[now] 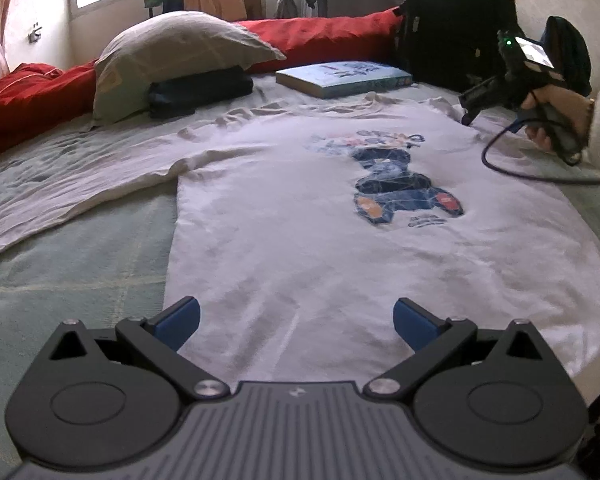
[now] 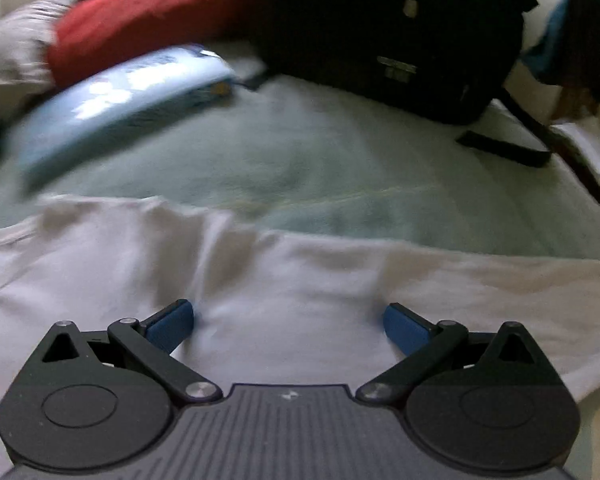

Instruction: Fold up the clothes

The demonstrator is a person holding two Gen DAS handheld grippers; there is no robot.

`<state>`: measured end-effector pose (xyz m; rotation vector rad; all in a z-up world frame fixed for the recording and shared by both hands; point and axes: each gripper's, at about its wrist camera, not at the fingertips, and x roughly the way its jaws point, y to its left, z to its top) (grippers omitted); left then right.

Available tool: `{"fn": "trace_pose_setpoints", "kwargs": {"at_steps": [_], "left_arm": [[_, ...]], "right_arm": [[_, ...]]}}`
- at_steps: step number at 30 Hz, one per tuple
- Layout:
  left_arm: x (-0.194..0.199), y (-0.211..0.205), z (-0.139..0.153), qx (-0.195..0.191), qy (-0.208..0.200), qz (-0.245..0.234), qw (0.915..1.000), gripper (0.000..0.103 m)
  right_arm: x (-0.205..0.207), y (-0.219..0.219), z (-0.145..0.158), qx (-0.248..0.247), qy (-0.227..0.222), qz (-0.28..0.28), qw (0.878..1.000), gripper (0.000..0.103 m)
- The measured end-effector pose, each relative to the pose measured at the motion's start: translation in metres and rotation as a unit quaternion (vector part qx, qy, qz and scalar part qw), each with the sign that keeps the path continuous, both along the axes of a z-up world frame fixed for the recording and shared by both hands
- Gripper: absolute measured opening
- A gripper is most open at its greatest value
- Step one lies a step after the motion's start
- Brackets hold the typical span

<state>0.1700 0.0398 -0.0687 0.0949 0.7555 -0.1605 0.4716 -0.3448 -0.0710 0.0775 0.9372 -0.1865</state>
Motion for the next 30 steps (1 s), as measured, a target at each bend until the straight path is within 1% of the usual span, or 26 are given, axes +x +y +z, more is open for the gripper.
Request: {"fn": "trace_pose_setpoints", "kwargs": {"at_steps": [3,6,8,11,14,16,17,19,21,22,24,27,30], "left_arm": [[0.004,0.002,-0.004,-0.002,0.002,-0.001,1.0000,0.102],[0.008,0.003,-0.005,-0.009,0.002,-0.003,1.0000,0.102],[0.007,0.003,-0.005,-0.009,0.000,-0.005,0.9999,0.102],[0.008,0.002,-0.005,-0.009,-0.004,-0.007,0.9999,0.102],[0.009,0.001,-0.006,-0.010,-0.004,-0.010,0.9999,0.102],[0.010,0.000,-0.007,-0.010,-0.001,-0.013,0.9999,0.102],[0.010,-0.001,-0.007,-0.009,0.000,-0.013,0.9999,0.102],[0.010,0.000,-0.007,-0.011,0.003,-0.011,0.9999,0.102],[0.009,0.000,-0.006,-0.010,0.003,-0.010,0.9999,0.102],[0.007,-0.001,-0.005,-0.008,0.002,-0.011,0.9999,0.102],[0.005,-0.002,-0.002,-0.006,0.000,-0.014,0.9999,0.102],[0.000,-0.003,0.003,-0.004,-0.003,-0.020,0.9998,0.102],[-0.004,-0.004,0.006,0.006,-0.007,-0.028,0.9996,0.102]], "right_arm": [[0.019,-0.009,-0.002,0.006,-0.011,-0.005,1.000,0.103],[0.029,-0.018,0.006,0.019,-0.017,-0.013,1.000,0.103],[0.025,-0.015,0.017,0.023,-0.020,-0.015,0.999,0.103],[0.014,-0.002,0.036,0.028,-0.028,0.009,0.999,0.103],[0.015,0.016,0.027,0.030,0.005,0.037,0.999,0.103],[0.024,0.025,0.012,0.009,0.021,0.043,0.999,0.103],[0.031,0.026,0.005,0.002,0.017,0.042,0.999,0.103],[0.042,0.023,0.002,0.009,-0.006,0.036,0.999,0.103],[0.051,0.017,0.005,0.031,-0.009,0.034,0.999,0.103],[0.049,0.015,0.011,0.036,-0.014,0.034,0.999,0.103],[0.039,0.015,0.026,0.039,-0.026,0.044,0.998,0.103],[0.005,0.026,0.057,0.038,-0.033,0.106,0.993,0.103],[-0.053,0.046,0.087,0.031,-0.035,0.187,0.981,0.103]]}}
